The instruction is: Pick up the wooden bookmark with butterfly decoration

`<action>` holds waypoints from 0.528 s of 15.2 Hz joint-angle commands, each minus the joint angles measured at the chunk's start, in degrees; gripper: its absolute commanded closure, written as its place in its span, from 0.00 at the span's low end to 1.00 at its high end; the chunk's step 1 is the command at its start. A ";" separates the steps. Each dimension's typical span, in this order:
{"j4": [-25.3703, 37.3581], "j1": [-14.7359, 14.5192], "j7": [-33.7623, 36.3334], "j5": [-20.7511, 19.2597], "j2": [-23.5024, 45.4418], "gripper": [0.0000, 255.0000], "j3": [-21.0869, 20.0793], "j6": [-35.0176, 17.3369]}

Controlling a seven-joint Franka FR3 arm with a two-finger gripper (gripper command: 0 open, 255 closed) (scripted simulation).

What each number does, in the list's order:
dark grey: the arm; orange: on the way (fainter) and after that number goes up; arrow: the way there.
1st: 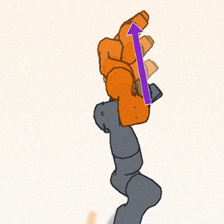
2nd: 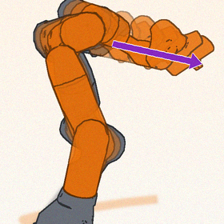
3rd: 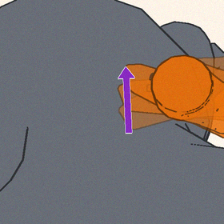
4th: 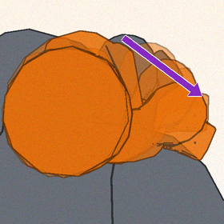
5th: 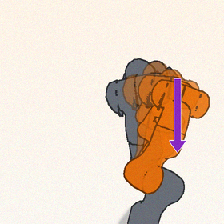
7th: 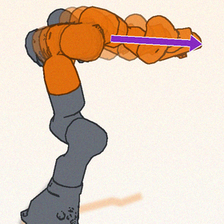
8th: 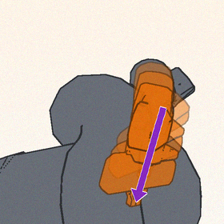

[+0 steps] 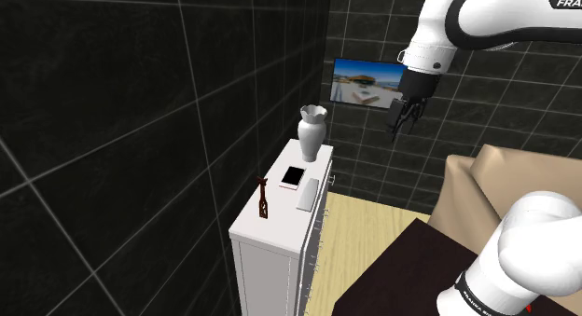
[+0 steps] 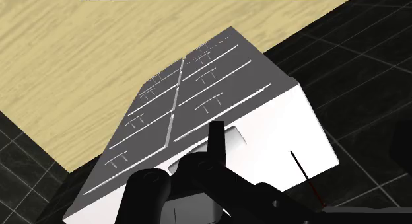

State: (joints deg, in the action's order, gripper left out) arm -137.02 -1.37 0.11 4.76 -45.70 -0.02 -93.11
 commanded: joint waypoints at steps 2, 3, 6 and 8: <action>-0.04 -0.05 1.76 0.38 1.32 0.00 -1.39 -1.47; 0.02 -0.06 3.52 0.70 2.73 0.00 -2.77 -2.93; 0.80 0.07 8.82 1.26 7.54 0.00 -6.81 -7.18; 1.82 0.33 12.43 1.23 11.17 0.00 -9.44 -9.84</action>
State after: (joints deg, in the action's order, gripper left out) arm -135.35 -1.24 10.79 6.07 -36.45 -8.24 -101.14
